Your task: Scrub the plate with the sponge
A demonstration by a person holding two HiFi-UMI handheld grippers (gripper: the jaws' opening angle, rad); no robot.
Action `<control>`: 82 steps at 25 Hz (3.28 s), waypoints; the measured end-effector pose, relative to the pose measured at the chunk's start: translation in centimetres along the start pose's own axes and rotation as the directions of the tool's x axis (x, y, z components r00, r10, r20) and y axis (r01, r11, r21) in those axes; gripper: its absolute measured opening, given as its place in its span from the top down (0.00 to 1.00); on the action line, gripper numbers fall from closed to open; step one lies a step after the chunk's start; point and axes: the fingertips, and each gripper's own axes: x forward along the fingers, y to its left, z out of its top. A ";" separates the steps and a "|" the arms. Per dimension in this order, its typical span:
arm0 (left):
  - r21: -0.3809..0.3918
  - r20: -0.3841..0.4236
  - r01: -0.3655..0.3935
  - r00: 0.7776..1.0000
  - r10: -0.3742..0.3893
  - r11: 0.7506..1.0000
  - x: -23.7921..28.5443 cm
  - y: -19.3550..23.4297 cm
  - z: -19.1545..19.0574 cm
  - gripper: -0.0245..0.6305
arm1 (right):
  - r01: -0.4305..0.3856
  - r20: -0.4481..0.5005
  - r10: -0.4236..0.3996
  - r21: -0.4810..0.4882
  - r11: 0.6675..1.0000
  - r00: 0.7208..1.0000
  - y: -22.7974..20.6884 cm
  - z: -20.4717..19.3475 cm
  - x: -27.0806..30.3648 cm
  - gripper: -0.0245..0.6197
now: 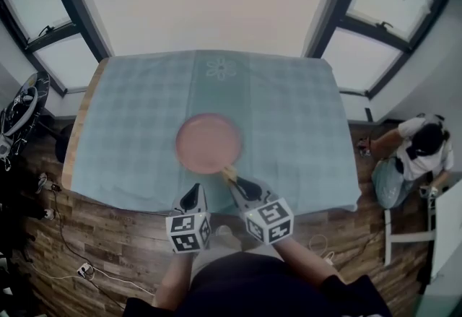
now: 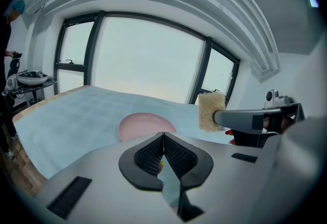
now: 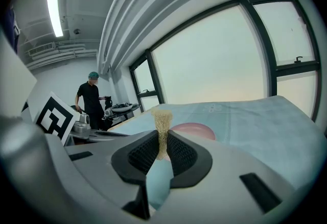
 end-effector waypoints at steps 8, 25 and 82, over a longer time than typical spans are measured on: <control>-0.020 -0.050 0.022 0.998 -0.023 1.000 4.0 3.5 1.1 0.94 | 0.068 -0.022 -0.067 0.036 0.997 0.998 -1.9 0.3 3.1 0.88; -0.067 -0.222 -0.047 0.975 0.031 0.997 15.1 13.9 -0.1 0.69 | 0.007 -0.056 -0.004 0.060 0.998 0.998 -4.5 1.2 7.5 0.88; 0.138 -0.124 0.008 0.992 0.009 0.990 13.4 8.9 4.0 0.93 | 0.144 -0.298 -0.201 -0.204 0.968 0.933 -12.9 -3.4 18.3 0.88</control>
